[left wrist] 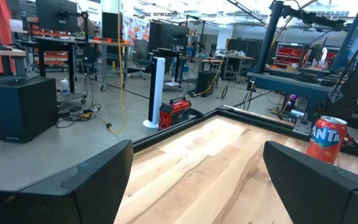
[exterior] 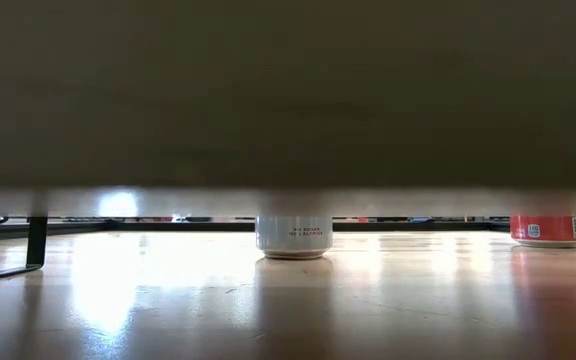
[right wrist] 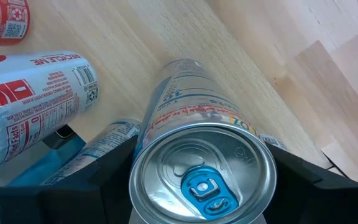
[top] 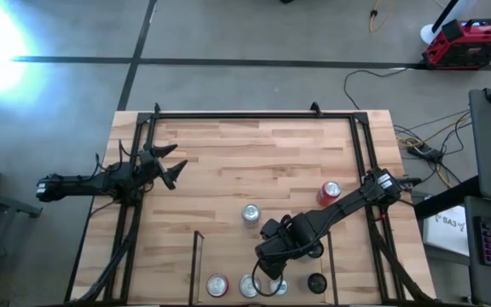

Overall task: Place canned beverage on shelf
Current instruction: Put the blue soda can on the shelf aligned with the other blue soda can

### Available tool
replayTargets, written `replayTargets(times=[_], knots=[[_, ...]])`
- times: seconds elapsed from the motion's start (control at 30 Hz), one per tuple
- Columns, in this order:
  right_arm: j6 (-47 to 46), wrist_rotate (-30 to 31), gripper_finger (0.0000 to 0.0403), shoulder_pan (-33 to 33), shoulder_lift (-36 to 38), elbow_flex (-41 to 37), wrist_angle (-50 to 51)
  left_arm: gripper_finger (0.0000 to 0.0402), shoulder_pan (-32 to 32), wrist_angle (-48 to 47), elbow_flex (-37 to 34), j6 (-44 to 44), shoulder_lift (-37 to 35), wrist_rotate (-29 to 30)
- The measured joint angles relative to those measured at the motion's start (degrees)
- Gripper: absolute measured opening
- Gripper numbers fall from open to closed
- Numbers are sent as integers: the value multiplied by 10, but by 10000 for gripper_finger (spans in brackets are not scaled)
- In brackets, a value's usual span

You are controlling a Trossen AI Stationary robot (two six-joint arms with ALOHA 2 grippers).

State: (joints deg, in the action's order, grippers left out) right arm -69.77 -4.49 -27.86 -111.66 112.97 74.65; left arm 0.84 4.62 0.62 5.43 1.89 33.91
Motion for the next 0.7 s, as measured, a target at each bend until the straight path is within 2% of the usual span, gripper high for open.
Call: replayTargets(times=[0.7], knots=[[22,0,251,1,0,3,22,346,0,0,0,0,0,0]])
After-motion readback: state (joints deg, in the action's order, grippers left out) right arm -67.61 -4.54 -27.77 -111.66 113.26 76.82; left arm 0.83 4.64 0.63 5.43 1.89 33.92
